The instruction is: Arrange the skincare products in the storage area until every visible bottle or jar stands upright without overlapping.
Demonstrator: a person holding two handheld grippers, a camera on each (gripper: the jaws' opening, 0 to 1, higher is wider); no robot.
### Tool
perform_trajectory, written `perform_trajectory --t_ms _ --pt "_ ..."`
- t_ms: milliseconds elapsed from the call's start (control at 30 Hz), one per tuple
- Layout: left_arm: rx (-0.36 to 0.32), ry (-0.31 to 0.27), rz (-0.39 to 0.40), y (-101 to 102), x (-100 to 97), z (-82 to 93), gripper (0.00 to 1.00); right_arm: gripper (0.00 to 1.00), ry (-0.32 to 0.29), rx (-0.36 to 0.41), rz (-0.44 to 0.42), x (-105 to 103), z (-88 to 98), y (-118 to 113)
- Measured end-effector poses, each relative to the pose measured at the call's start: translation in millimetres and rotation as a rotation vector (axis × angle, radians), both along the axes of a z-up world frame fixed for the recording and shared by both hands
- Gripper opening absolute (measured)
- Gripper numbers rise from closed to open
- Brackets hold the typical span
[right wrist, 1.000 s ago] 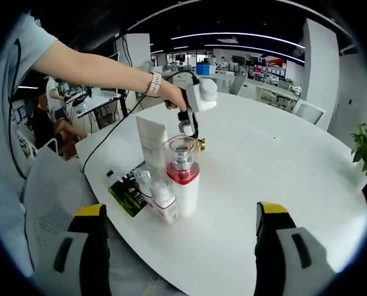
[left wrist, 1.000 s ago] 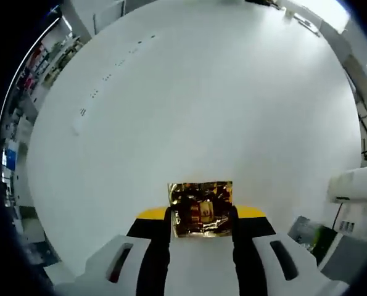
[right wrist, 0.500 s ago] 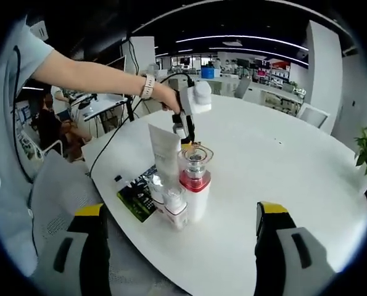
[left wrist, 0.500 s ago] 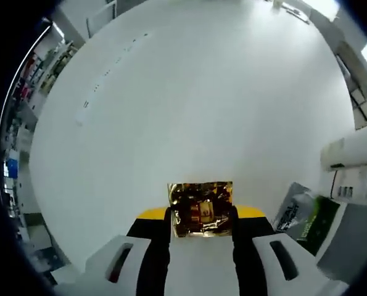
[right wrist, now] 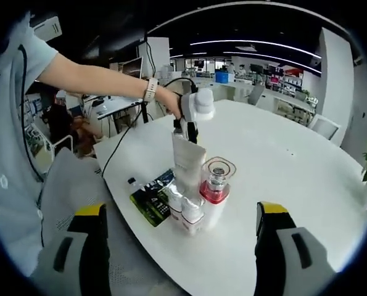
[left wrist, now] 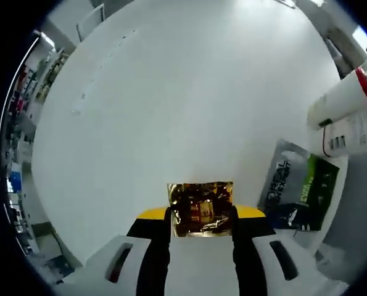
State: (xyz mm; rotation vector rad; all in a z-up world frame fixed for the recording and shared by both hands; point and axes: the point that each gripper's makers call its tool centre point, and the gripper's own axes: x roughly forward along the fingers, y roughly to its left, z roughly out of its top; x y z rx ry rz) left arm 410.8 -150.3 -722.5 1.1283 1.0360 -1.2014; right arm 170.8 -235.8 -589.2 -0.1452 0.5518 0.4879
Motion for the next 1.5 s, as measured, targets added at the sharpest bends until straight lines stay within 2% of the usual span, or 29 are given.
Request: perform_trajectory --t_ms 200,233,300,367,467,600,667,700,733,1000,1133,1233,1400,1500 --pt "0.013 -0.004 0.002 20 -6.3 1.3 0.37 1.00 -0.009 0.000 0.005 -2 3.3 0" --pt "0.018 -0.003 -0.004 24 -8.6 1.2 0.37 1.00 -0.008 -0.002 0.006 -2 3.3 0" --pt "0.021 0.006 -0.090 28 -13.9 0.2 0.37 1.00 -0.010 -0.004 0.006 -2 4.4 0" --pt "0.054 0.006 -0.078 38 -18.5 -2.0 0.37 1.00 -0.013 -0.003 0.011 -2 5.9 2" --pt "0.063 0.000 -0.090 47 -23.6 -3.7 0.37 1.00 -0.016 -0.014 0.013 -2 6.6 3" --pt "0.061 0.017 -0.109 52 -33.2 -3.0 0.37 1.00 0.001 -0.043 0.014 -4 2.3 3" --pt "0.054 0.023 -0.173 53 -40.2 -2.9 0.37 1.00 0.002 -0.050 0.018 -4 1.5 4" --pt "0.063 0.026 -0.166 55 -42.4 -3.1 0.37 1.00 0.001 -0.047 0.023 -5 1.9 6" --pt "0.071 0.038 -0.202 57 -47.2 -3.7 0.37 1.00 0.000 -0.045 0.026 -6 2.5 7" --pt "0.108 0.022 -0.285 64 -62.1 -10.0 0.37 1.00 0.002 -0.072 0.039 -7 1.9 11" --pt "0.099 0.056 -0.325 65 -76.4 -17.9 0.37 1.00 0.009 -0.074 0.045 -9 -0.1 12" --pt "0.097 0.066 -0.332 67 -80.8 -23.0 0.37 1.00 0.012 -0.078 0.047 -10 -1.0 13" --pt "0.145 0.043 -0.358 77 -78.0 -29.8 0.37 1.00 0.014 -0.081 0.049 -10 -1.6 13" --pt "0.130 0.057 -0.349 75 -80.3 -31.4 0.37 1.00 0.015 -0.082 0.045 -10 -1.7 12"
